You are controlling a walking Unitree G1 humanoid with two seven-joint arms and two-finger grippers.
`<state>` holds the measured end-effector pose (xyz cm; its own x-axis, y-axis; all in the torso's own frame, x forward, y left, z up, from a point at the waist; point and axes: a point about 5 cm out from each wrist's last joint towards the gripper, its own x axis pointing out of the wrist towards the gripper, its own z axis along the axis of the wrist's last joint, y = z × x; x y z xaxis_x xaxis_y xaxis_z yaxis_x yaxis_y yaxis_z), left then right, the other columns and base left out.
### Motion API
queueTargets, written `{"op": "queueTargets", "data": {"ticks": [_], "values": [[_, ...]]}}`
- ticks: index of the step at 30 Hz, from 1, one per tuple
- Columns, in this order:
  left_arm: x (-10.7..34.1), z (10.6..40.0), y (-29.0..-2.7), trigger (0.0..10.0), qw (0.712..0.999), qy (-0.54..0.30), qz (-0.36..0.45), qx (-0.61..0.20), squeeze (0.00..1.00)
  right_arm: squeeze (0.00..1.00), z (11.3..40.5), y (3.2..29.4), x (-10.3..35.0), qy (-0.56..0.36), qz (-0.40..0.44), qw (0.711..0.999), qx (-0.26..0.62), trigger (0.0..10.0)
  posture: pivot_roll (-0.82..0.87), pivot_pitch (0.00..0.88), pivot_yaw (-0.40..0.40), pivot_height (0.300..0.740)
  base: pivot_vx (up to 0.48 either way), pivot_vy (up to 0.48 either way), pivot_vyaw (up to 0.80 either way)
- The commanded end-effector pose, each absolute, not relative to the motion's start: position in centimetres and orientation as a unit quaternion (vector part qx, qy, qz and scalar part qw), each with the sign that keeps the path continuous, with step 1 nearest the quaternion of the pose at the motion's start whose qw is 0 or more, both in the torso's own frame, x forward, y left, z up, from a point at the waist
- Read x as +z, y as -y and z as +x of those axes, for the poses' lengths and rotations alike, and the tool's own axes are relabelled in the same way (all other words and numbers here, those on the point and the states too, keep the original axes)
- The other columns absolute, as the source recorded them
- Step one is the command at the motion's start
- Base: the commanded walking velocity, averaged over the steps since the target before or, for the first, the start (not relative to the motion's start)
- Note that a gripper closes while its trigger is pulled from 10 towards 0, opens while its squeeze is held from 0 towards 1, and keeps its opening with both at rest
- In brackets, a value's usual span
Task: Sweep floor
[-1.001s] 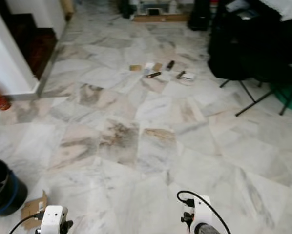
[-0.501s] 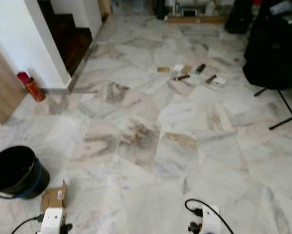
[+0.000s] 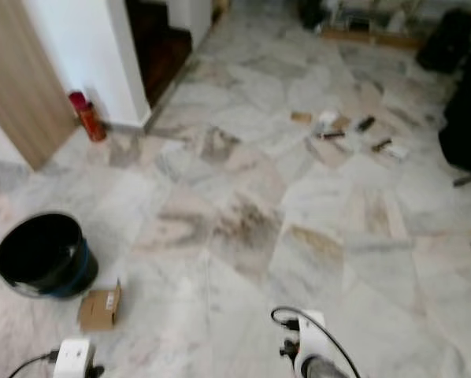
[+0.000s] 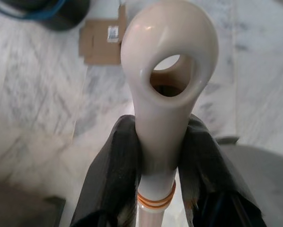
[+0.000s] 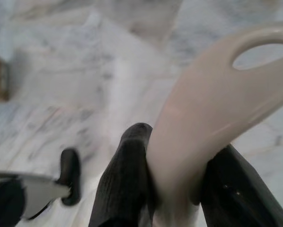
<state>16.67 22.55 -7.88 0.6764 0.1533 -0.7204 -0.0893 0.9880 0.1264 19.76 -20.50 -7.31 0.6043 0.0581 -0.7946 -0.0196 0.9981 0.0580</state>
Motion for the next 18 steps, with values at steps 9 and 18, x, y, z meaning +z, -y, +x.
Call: {"op": "queueTargets", "data": {"ticks": [9,18], "values": [[-8.1,16.8,-21.5,10.0,0.916,-0.395,0.027,0.062,0.0,0.0,17.9,21.2,-8.1,-0.466,0.024,0.884,0.012,10.0,0.03,0.089,-0.05,0.74,0.106,0.0,0.74],[-8.1,16.6,-21.6,10.0,0.914,-0.398,0.025,0.071,0.0,0.0,17.9,20.9,-8.1,-0.464,0.015,0.885,0.026,10.0,0.03,0.088,-0.054,0.74,0.0,0.0,0.8]]}}
